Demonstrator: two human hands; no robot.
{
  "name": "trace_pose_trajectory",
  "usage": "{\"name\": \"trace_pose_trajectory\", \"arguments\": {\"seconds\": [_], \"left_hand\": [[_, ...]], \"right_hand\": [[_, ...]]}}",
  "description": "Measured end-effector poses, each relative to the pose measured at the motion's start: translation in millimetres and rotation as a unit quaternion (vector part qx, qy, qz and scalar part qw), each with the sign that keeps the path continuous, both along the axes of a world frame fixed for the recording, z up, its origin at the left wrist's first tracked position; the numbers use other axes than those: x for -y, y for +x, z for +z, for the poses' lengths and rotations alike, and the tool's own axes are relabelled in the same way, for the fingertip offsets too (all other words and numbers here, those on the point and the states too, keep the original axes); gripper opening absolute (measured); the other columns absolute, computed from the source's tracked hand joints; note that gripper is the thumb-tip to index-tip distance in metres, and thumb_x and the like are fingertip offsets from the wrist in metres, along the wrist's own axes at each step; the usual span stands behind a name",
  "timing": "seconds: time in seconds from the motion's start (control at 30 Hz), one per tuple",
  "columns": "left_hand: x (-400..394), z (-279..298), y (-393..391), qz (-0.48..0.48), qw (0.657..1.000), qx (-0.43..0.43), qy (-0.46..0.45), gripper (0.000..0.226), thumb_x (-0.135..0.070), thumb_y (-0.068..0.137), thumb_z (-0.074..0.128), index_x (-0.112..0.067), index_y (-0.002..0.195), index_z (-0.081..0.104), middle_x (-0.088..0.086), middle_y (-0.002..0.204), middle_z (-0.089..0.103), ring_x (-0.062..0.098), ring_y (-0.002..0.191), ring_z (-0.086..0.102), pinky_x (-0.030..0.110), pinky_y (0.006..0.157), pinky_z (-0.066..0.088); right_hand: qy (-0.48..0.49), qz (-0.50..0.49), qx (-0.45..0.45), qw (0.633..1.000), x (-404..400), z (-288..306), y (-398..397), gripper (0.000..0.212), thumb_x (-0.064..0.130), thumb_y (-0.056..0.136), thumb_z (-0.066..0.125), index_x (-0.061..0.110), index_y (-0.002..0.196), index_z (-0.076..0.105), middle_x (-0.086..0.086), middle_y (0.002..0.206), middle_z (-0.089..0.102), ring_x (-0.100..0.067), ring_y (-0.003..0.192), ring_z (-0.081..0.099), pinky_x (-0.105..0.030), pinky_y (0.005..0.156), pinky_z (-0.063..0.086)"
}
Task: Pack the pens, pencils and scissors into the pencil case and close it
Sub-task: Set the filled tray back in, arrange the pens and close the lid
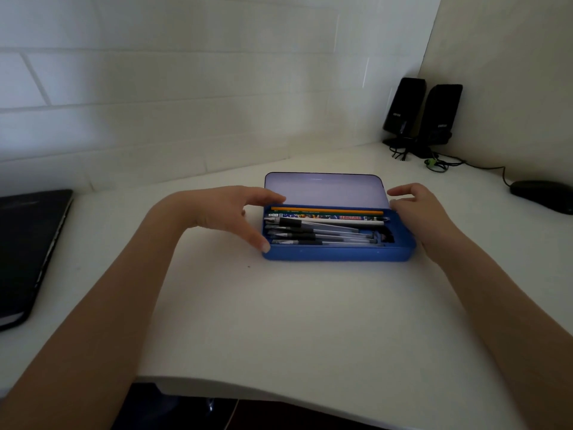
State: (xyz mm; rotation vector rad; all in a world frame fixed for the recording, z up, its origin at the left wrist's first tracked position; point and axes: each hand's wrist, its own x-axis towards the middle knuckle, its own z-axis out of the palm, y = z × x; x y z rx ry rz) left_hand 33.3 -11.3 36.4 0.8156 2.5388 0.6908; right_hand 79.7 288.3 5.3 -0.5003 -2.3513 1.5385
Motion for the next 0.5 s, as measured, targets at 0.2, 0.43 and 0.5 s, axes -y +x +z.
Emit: {"name": "trace_pose_trajectory", "arguments": {"seconds": [0.2, 0.43, 0.5], "left_hand": [[0.9, -2.6, -3.7, 0.005, 1.000, -0.005, -0.012, 0.092, -0.061, 0.041, 0.078, -0.056, 0.125, 0.042, -0.031, 0.135, 0.042, -0.003, 0.130, 0.035, 0.031, 0.112, 0.031], [0.5, -0.4, -2.3, 0.004, 0.999, 0.003, -0.033, 0.101, -0.062, 0.039, 0.078, -0.051, 0.131, 0.038, -0.029, 0.139, 0.039, 0.000, 0.134, 0.031, 0.034, 0.114, 0.027], [1.1, 0.0, -1.7, -0.002, 0.999, 0.008, -0.044, 0.107, -0.060, 0.039, 0.079, -0.050, 0.135, 0.033, -0.028, 0.141, 0.036, 0.001, 0.135, 0.030, 0.032, 0.114, 0.027]], "right_hand": [[0.061, 0.011, -0.005, 0.998, 4.8, -4.3, 2.0, 0.023, 0.019, 0.096, 0.046, 0.014, 0.117, 0.053, -0.009, 0.100, 0.058, -0.021, 0.083, 0.054, -0.032, 0.062, 0.046], [0.051, 0.008, -0.005, 0.999, 1.5, 2.0, 4.7, 0.027, 0.019, 0.093, 0.052, 0.014, 0.120, 0.052, -0.014, 0.106, 0.061, -0.018, 0.083, 0.054, -0.035, 0.070, 0.049], [0.080, 0.005, -0.023, 0.997, -0.5, 4.2, 5.9, 0.030, 0.021, 0.091, 0.056, 0.014, 0.120, 0.052, -0.007, 0.101, 0.057, -0.017, 0.083, 0.052, -0.023, 0.060, 0.042]]}}
